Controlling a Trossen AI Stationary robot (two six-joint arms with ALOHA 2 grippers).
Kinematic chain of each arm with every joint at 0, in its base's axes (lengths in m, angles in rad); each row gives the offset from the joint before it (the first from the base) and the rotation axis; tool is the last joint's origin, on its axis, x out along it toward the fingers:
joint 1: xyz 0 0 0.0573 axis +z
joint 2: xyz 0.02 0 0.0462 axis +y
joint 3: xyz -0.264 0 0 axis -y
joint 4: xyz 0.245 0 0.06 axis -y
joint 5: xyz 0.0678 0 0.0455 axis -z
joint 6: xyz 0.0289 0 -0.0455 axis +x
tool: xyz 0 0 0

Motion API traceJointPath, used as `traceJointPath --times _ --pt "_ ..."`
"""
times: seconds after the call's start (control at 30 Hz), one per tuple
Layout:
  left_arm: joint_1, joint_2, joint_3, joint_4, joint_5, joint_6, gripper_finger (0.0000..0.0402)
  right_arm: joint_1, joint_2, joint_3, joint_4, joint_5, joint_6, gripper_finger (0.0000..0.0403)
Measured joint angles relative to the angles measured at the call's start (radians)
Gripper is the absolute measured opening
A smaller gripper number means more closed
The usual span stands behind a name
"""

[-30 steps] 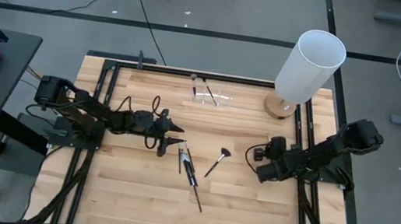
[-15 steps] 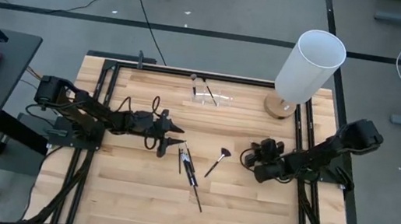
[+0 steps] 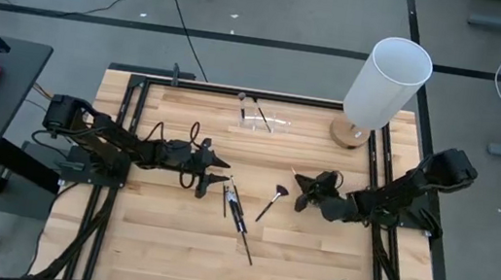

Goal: Pick & Place Makeup Supplies
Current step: Put the black makeup brush into the transparent organizer

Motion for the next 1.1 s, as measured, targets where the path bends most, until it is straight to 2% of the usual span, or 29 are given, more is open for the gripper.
traceJointPath --times 0.1,0.2,0.3,0.5,0.63,0.73,0.87,1.1 --pt "0.0 0.0 0.0 0.006 0.007 0.006 0.0193 -0.034 0.0 0.0 0.226 -0.026 -0.176 0.001" --pt "0.0 0.0 0.0 0.024 0.064 0.043 0.0193 -0.068 -0.001 0.006 0.462 -0.126 -0.366 0.001" --pt "0.0 0.012 0.0 0.108 0.106 0.075 0.0193 -0.1 -0.002 0.055 0.592 -0.252 -0.526 0.001" --pt "0.001 0.124 0.002 0.409 0.11 0.068 0.0193 -0.151 0.021 0.268 0.527 -0.477 -0.722 0.001" --pt "0.001 0.217 0.053 0.511 0.111 0.028 0.0193 -0.169 0.104 0.4 0.53 -0.57 -0.818 0.001" --pt "0.001 0.269 0.114 0.53 0.124 0.0 0.0193 -0.184 0.193 0.49 0.531 -0.641 -0.832 0.001" --pt "0.001 0.301 0.18 0.54 0.228 -0.009 0.0193 -0.193 0.29 0.557 0.528 -0.675 -0.832 0.001" --pt "0.0 0.299 0.192 0.633 0.262 -0.034 0.0192 -0.193 0.311 0.56 0.553 -0.675 -0.815 0.001"
